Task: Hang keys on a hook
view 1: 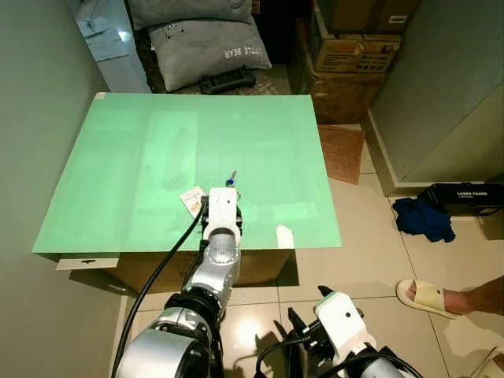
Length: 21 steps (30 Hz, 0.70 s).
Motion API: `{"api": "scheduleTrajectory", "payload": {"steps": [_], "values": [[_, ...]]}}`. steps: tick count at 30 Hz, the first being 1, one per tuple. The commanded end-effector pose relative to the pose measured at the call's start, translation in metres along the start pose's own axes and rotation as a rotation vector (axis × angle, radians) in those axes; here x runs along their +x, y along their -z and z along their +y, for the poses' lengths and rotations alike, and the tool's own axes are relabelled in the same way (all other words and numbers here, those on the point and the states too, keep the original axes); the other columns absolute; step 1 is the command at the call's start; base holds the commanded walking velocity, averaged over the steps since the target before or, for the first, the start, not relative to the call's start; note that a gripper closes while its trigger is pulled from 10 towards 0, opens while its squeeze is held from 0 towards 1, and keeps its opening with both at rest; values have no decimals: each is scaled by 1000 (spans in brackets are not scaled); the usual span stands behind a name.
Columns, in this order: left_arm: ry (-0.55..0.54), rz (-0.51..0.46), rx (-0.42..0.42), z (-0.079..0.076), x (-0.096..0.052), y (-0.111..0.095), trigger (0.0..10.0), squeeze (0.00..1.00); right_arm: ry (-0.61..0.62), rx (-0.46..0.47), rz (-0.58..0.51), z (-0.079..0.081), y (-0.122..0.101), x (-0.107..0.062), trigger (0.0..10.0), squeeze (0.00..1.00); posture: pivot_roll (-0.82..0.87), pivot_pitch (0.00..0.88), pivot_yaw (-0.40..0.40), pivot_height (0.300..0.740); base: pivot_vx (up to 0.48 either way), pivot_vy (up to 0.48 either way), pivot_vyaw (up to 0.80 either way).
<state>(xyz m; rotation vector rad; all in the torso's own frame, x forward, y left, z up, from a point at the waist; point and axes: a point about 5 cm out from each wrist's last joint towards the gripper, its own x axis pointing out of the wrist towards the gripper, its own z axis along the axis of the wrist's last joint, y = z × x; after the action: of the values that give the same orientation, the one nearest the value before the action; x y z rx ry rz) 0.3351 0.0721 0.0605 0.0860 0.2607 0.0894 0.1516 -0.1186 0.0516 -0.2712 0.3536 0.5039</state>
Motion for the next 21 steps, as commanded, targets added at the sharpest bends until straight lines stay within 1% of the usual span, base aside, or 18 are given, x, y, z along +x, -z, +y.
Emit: {"api": "scheduleTrajectory", "payload": {"steps": [1,3,5,6,8,9,10,11,15,16,19,21], "values": [[-11,32,2,-4,-4,7,10000,0,-5,1,17,3,3,-4,10000,0,-237,264,-1,740,0,0,0],[-18,41,-9,-3,-4,9,10000,0,-7,2,19,4,3,-4,10000,0,-237,264,-1,740,0,0,0],[4,2,6,-6,-4,3,10000,0,-8,2,20,5,3,-3,10000,0,-236,265,-2,740,0,0,0],[32,-26,13,-9,-3,-2,10000,0,-9,2,20,5,3,-3,10000,0,-236,265,-2,740,0,0,0],[81,-93,66,-14,-2,-13,10000,0,-10,2,21,6,4,-3,10000,0,-235,265,-3,740,0,0,0],[81,-93,66,-14,-2,-13,10000,0,-10,2,21,6,4,-3,10000,0,-235,265,-3,740,0,0,0],[104,-137,115,-15,0,-22,10000,0,-12,2,22,7,4,-3,10000,0,-235,264,0,740,0,0,0],[117,-146,147,-14,3,-25,10000,0,-14,1,23,8,4,-2,10000,0,-234,264,1,740,0,0,0],[138,-141,157,-13,4,-26,10000,0,-14,3,25,9,4,0,10000,0,-232,264,4,740,0,0,0],[140,-94,135,-12,4,-20,10000,0,-15,4,25,10,3,1,10000,0,-231,265,4,740,0,0,0],[132,-61,108,-10,5,-14,10000,0,-16,6,24,11,2,2,10000,0,-232,265,4,740,0,0,0],[107,-20,77,-4,6,-8,10000,0,-16,7,23,13,0,3,10000,0,-237,269,3,740,0,0,0]]}}
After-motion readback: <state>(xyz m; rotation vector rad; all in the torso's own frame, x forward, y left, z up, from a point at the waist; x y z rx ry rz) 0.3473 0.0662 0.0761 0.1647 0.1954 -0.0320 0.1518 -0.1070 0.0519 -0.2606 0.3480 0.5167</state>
